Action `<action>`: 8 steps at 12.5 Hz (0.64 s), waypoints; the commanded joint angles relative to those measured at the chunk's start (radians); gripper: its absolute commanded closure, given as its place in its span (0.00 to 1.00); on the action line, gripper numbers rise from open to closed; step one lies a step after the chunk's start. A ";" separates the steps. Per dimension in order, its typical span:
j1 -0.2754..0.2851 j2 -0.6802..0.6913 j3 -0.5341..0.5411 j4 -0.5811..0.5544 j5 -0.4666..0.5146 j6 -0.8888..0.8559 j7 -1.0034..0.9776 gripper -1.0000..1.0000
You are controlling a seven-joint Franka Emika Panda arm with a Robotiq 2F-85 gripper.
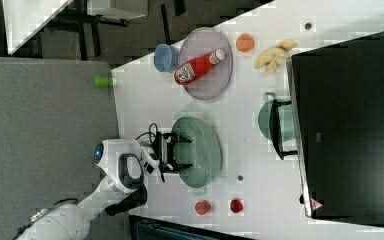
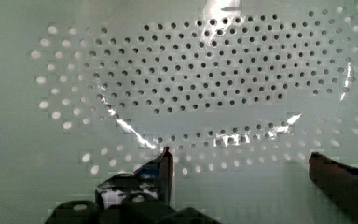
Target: Drag strainer right to left.
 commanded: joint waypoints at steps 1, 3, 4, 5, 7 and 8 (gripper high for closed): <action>0.031 -0.008 0.021 0.053 0.028 -0.007 0.074 0.00; 0.050 0.004 0.026 0.073 0.035 -0.011 0.073 0.00; 0.061 0.013 0.026 0.086 0.042 -0.012 0.074 0.00; 0.073 0.023 0.027 0.100 0.057 -0.011 0.073 0.00; 0.097 0.042 0.027 0.132 0.085 -0.014 0.073 0.00; 0.109 0.051 0.027 0.148 0.101 -0.014 0.073 0.00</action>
